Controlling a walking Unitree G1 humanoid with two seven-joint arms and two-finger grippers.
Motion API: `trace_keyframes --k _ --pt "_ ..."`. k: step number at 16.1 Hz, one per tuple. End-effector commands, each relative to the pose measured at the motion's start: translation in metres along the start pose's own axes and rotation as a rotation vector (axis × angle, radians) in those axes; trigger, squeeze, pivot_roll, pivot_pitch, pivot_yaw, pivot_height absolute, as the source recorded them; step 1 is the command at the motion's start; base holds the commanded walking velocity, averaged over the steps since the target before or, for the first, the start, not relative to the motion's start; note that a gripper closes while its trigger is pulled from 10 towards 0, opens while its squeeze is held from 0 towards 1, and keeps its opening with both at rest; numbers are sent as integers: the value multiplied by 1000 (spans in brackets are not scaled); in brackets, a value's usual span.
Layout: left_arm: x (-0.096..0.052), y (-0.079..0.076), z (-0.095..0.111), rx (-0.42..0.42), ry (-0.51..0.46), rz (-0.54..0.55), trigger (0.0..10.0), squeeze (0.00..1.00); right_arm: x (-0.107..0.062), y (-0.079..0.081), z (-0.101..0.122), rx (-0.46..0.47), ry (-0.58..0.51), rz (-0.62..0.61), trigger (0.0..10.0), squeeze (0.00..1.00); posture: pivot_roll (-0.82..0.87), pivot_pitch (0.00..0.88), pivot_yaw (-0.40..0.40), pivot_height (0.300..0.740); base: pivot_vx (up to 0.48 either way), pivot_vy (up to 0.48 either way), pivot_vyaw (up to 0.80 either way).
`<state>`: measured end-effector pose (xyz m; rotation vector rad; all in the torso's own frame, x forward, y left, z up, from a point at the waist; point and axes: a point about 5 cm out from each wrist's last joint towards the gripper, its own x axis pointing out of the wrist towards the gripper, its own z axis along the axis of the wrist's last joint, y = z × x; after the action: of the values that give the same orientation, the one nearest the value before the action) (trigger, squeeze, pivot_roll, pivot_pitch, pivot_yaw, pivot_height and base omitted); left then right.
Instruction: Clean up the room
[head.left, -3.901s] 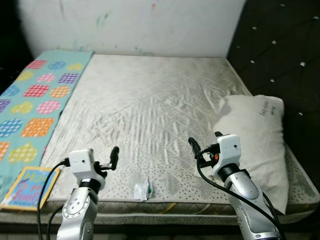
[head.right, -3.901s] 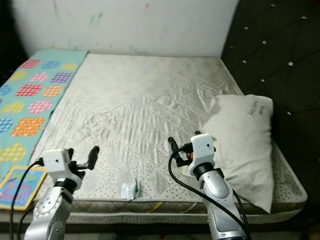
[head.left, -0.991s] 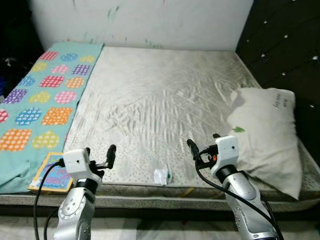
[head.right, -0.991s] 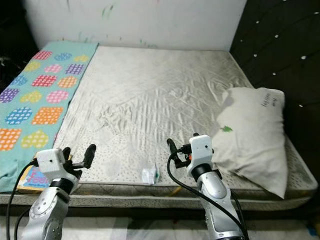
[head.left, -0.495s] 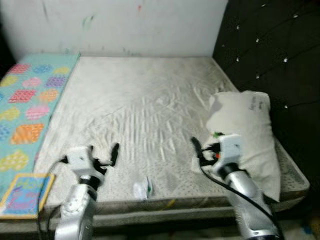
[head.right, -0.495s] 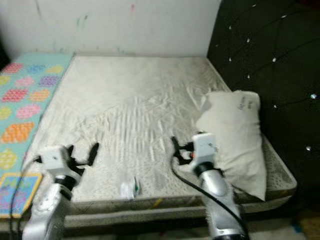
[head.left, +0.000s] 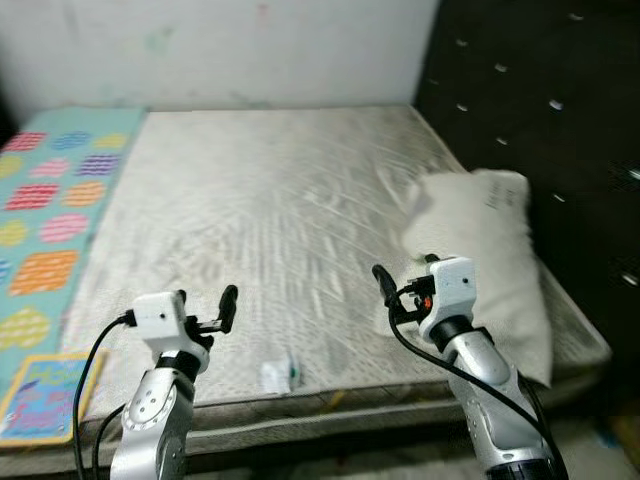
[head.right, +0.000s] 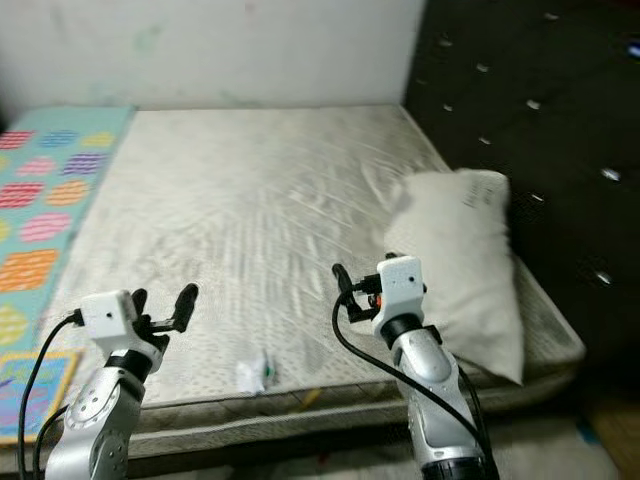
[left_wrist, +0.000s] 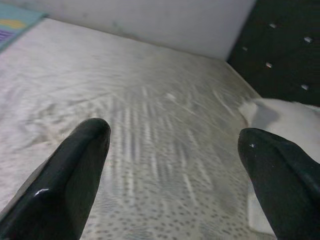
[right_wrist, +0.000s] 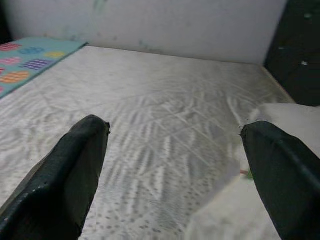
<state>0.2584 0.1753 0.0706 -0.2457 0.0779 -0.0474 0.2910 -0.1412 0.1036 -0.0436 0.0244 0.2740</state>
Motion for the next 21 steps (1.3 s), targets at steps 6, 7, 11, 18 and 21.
trace_keyframes --k 6,7,11,18,21 --pt "0 0 5 8 -15 19 10000 0 1 6 2 -10 -1 23 10000 0 -90 10 -21 740 0 0 0" --pt "0 0 4 4 -8 21 10000 0 0 6 0 -7 5 24 10000 0 -91 7 -22 740 0 0 0" --pt "-2 0 1 -11 8 22 10000 0 1 3 -2 -8 16 15 10000 0 -90 1 -25 740 0 290 0" --pt "-1 1 0 -21 16 30 10000 0 -1 0 -5 -16 26 3 10000 0 -91 0 -28 740 0 468 0" --pt "-2 0 2 -29 -3 22 10000 0 0 0 -5 -19 30 5 10000 0 -92 0 -26 740 0 0 0"
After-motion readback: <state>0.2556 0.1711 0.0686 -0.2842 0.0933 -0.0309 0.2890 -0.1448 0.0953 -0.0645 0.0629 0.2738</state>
